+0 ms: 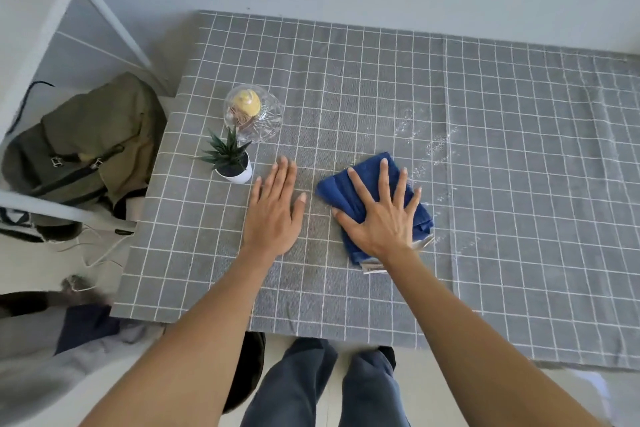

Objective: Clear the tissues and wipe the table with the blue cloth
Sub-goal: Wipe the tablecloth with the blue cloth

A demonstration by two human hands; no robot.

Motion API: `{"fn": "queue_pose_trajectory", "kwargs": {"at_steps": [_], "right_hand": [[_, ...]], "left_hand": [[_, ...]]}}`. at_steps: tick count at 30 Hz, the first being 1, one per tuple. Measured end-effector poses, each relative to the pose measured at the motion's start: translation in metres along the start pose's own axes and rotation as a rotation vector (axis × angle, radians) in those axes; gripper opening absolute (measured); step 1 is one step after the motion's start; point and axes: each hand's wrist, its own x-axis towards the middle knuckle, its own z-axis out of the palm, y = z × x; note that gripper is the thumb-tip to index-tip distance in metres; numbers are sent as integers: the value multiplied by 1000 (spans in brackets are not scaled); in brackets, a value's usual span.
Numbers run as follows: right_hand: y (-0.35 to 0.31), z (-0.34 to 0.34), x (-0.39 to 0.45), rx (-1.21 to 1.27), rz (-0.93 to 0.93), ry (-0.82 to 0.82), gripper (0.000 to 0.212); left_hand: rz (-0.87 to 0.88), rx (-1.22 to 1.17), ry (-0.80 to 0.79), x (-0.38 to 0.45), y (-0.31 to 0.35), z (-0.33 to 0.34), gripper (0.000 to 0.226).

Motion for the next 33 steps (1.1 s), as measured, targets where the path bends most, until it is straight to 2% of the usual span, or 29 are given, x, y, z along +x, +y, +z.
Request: {"fn": "queue_pose_trajectory", "kwargs": {"at_steps": [4,9,16,18,22,24,29,33], "right_hand": [[0,3,0,44,16,12,65],[3,2,-2,109,71,27,62],[12,2,-5,230,413,89,63],[-3,3,-5,255,375,101,63],[-38,9,-12,195,122,92,61],[-35,10,-12,183,84,82,61],[-5,6,-10,130,109,67,68],[39,1,-14,116,303,82,69]], "left_hand": [[5,2,-12,0,-1,0,57],[5,6,-12,-1,-1,-2,57],[7,13,-16,0,-2,-2,57],[4,17,-14,0,-2,-1,58],[10,24,-1,0,-3,1,58],[8,16,10,0,-3,2,58],[4,16,-1,0,-4,2,57],[4,27,-13,1,-6,3,59]]}}
